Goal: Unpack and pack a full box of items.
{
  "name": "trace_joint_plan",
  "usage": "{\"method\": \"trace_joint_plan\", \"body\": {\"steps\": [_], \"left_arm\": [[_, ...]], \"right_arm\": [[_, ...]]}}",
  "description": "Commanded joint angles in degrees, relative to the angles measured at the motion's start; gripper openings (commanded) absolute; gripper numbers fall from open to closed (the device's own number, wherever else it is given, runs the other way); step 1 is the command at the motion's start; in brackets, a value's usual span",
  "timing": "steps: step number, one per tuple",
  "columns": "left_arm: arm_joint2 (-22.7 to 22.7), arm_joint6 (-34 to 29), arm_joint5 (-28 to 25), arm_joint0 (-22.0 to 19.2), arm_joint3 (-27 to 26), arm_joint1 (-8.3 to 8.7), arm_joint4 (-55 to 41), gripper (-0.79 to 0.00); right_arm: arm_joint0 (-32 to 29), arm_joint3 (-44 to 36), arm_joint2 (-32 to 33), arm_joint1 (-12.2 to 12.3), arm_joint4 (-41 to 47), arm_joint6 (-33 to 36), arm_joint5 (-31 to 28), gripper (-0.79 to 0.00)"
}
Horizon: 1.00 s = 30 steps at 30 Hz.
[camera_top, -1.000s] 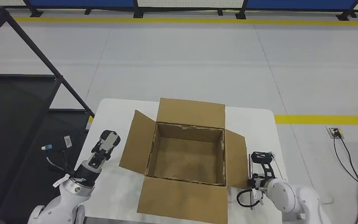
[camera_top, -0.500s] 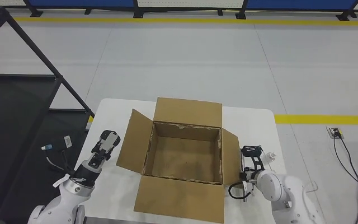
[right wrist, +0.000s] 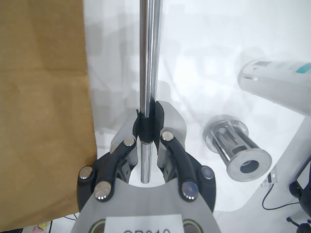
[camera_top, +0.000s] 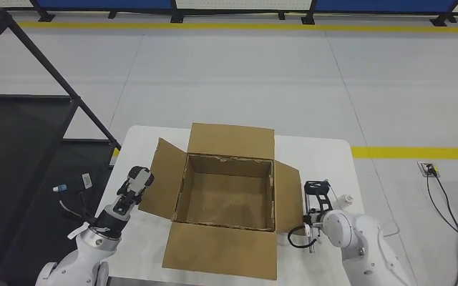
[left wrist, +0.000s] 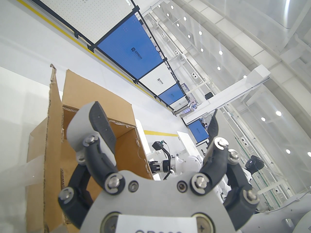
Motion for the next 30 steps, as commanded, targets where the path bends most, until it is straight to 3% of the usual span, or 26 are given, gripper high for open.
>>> {"method": "trace_joint_plan", "body": {"steps": [1,18,19,20,21,30], "left_arm": [[0.0,0.0,0.0,0.0,0.0,0.0,0.0,0.0],[0.0,0.0,0.0,0.0,0.0,0.0,0.0,0.0],[0.0,0.0,0.0,0.0,0.0,0.0,0.0,0.0],[0.0,0.0,0.0,0.0,0.0,0.0,0.0,0.0],[0.0,0.0,0.0,0.0,0.0,0.0,0.0,0.0],[0.0,0.0,0.0,0.0,0.0,0.0,0.0,0.0]], "right_arm": [[-0.2,-0.2,0.3,0.1,-0.5,0.7,0.0,-0.785],[1.0,7.0,1.5,0.3,2.0,-3.4,-2.2,-0.785],[1.1,7.2,1.5,0.3,2.1,-3.6,-2.2,-0.711],[1.2,7.5,1.6,0.3,2.3,-3.7,-2.2,-0.563],[1.2,7.6,1.6,0.4,2.5,-3.8,-2.3,-0.517],[1.1,8.4,2.1,0.6,3.7,-4.7,-3.1,-0.48]]}}
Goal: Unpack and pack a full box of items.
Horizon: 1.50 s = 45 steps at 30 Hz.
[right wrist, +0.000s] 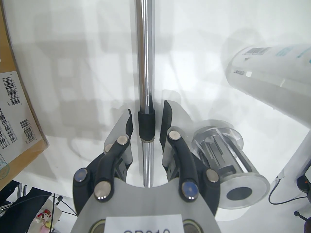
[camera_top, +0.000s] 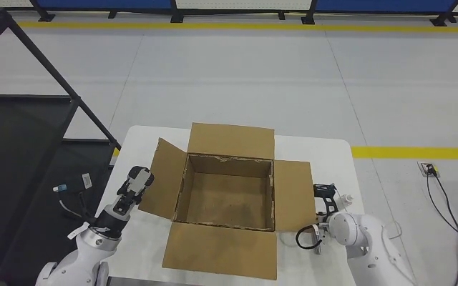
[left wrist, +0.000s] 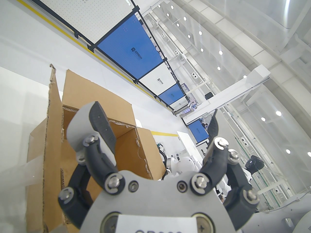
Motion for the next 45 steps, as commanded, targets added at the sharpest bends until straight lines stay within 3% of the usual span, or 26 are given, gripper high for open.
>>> {"method": "trace_joint_plan", "body": {"steps": [1,6,15,17,23,31,34,40,45], "left_arm": [[0.0,0.0,0.0,0.0,0.0,0.0,0.0,0.0],[0.0,0.0,0.0,0.0,0.0,0.0,0.0,0.0],[0.0,0.0,0.0,0.0,0.0,0.0,0.0,0.0],[0.0,0.0,0.0,0.0,0.0,0.0,0.0,0.0],[0.0,0.0,0.0,0.0,0.0,0.0,0.0,0.0],[-1.5,1.9,0.6,0.8,-0.1,0.13,1.8,0.0],[-3.6,2.4,1.5,1.4,0.6,0.27,0.3,0.0],[-6.7,-2.3,3.5,1.6,3.0,0.94,1.1,0.0],[-8.1,-8.3,2.9,1.0,4.1,1.65,1.3,0.0]], "right_arm": [[-0.1,-0.4,0.1,0.1,0.0,-0.3,0.1,-0.483],[-2.8,-7.4,1.6,0.3,0.6,-1.9,0.3,-0.471],[-11.5,-29.8,5.9,1.2,-3.2,-1.5,2.8,-0.468],[-12.5,-33.6,6.4,1.2,-3.7,-1.9,2.9,-0.486],[-13.8,-41.3,7.1,1.2,-2.9,-6.1,3.0,-0.443],[-7.9,-36.3,4.2,1.1,6.5,-5.2,-4.0,-0.339],[-5.8,-33.7,3.2,1.1,8.2,-5.4,-5.6,-0.339],[-4.0,-30.2,3.4,1.3,9.0,-5.5,-4.9,-0.289],[-4.5,-28.4,7.0,1.7,11.1,-2.9,-4.0,-0.148]]}}
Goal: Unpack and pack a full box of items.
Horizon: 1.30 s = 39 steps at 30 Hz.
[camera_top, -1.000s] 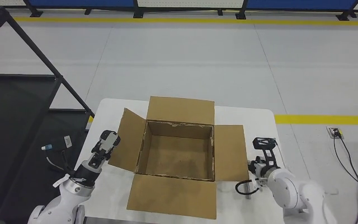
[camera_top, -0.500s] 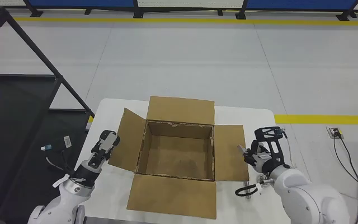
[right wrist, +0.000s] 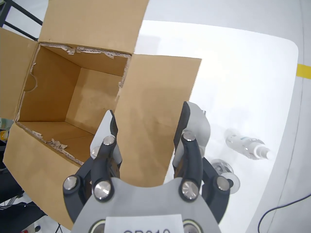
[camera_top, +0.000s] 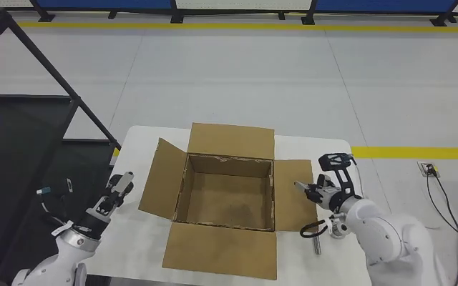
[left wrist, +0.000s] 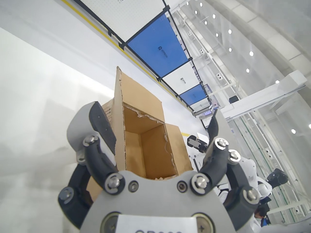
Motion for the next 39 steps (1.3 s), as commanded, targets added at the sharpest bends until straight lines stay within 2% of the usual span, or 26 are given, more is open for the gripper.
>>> {"method": "trace_joint_plan", "body": {"steps": [1,2,7,13,20,28,35,39], "left_arm": [[-0.3,-1.4,-0.3,-0.2,0.3,0.21,0.2,0.0],[-0.2,-1.6,-0.3,-0.3,0.3,0.28,0.4,0.0],[0.7,-1.2,0.0,-0.9,0.4,0.47,1.1,0.0],[2.0,-0.5,0.4,-1.2,0.1,0.65,2.1,0.0],[2.5,0.4,0.3,-0.7,-0.1,0.84,2.3,0.0],[2.4,1.4,0.2,-0.1,-0.7,1.07,2.0,0.0],[2.5,2.6,0.0,0.4,-1.7,1.2,1.6,0.0],[2.9,3.1,0.0,0.4,-2.1,1.27,1.7,0.0]], "right_arm": [[-0.4,0.7,1.3,0.2,1.8,0.9,-0.3,-0.148],[-0.6,1.1,1.8,0.2,2.6,1.3,-0.6,-0.151],[-0.8,3.2,2.3,0.5,7.3,1.9,-3.3,-0.065],[1.2,6.3,0.1,0.8,9.1,3.7,-5.4,-0.052],[3.2,7.4,-2.7,0.9,8.8,3.5,-4.7,-0.046],[3.9,7.2,-5.0,1.2,7.3,3.7,-3.3,-0.003],[-1.1,0.8,-0.1,2.0,3.7,3.1,0.2,0.0],[-5.5,-2.9,2.9,2.7,0.8,5.7,0.5,0.0]]}}
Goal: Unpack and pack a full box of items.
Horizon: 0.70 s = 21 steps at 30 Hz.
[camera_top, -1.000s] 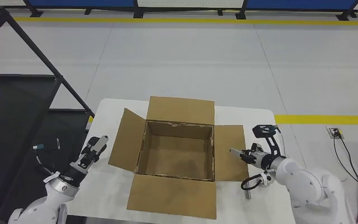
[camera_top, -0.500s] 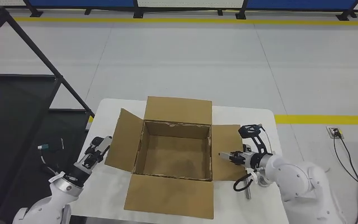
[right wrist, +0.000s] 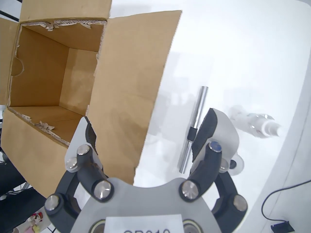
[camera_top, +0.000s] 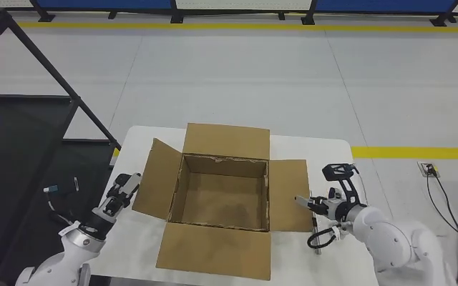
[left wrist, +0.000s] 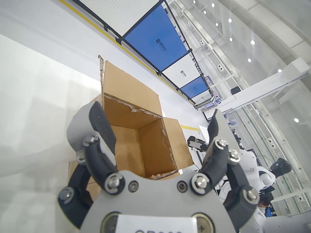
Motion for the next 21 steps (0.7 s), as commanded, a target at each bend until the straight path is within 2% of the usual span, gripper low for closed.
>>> {"method": "trace_joint_plan", "body": {"steps": [1,5,6,8,14,17,21], "left_arm": [[0.3,0.3,-0.1,0.0,-0.3,0.02,0.0,0.0],[1.0,1.0,-0.3,-0.2,-1.0,0.07,0.0,0.0],[1.1,1.2,-0.3,-0.3,-1.1,0.08,0.0,0.0],[1.4,1.5,-0.2,-0.4,-1.2,0.1,0.0,0.0],[2.4,2.1,-0.1,-0.6,-1.2,0.18,0.5,0.0],[2.9,2.4,0.0,-0.7,-1.2,0.21,0.8,0.0],[3.4,2.7,0.1,-0.8,-1.2,0.26,0.9,0.0]], "right_arm": [[-2.1,-1.5,1.1,0.3,-2.0,1.9,0.2,0.0],[-4.9,-1.3,2.0,0.7,-5.9,4.1,1.3,-0.006],[-5.3,-1.0,2.0,0.8,-6.4,4.2,1.7,-0.037],[-6.2,-0.4,2.3,0.8,-6.2,3.9,2.0,-0.185],[-7.9,1.0,1.9,1.0,-4.5,3.4,-0.8,-0.277],[-7.2,2.2,0.4,1.1,-4.8,2.2,-2.4,-0.406],[-4.9,4.5,-2.1,1.1,-6.8,2.3,-2.4,-0.443]]}}
